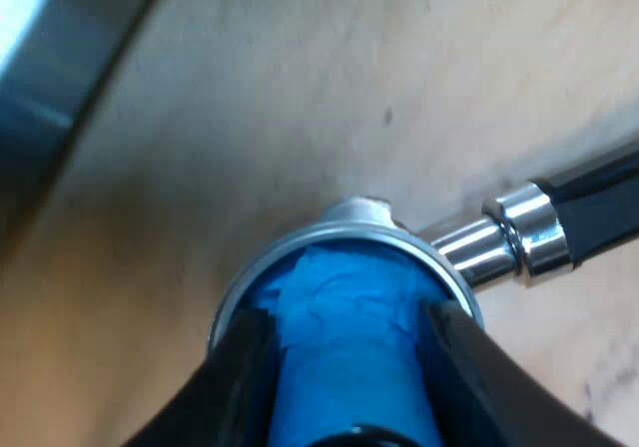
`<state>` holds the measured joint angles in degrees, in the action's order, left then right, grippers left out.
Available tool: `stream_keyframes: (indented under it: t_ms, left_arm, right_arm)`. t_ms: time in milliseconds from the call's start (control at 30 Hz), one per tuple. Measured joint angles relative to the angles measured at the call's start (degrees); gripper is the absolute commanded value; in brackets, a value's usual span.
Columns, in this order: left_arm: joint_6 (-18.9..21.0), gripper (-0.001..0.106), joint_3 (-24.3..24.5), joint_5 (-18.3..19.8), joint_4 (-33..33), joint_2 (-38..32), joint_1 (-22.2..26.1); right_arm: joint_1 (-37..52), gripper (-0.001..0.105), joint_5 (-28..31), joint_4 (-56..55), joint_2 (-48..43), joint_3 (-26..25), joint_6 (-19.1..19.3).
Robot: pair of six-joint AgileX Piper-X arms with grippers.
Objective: Grind coffee beans and then tamp
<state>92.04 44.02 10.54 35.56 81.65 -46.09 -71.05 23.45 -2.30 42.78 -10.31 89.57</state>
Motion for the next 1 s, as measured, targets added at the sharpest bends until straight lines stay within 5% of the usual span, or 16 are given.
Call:
stream_keyframes:
  t_ms: [233, 700, 1000]
  left_arm:
    - [0.1, 0.001, 3.8, -1.5, 8.7, -2.0, -0.1]
    - [0.1, 0.001, 10.7, -2.4, 14.1, -10.3, -0.1]
    - [2.1, 0.001, 10.8, -2.4, 17.1, -15.9, 2.1]
  right_arm:
    - [0.0, 0.070, 0.0, 0.0, 0.0, 0.0, 0.0]
    - [0.0, 0.070, -0.2, 3.0, 0.0, 0.0, 1.4]
    - [0.0, 0.070, -7.0, 8.6, 0.0, 0.0, 4.6]
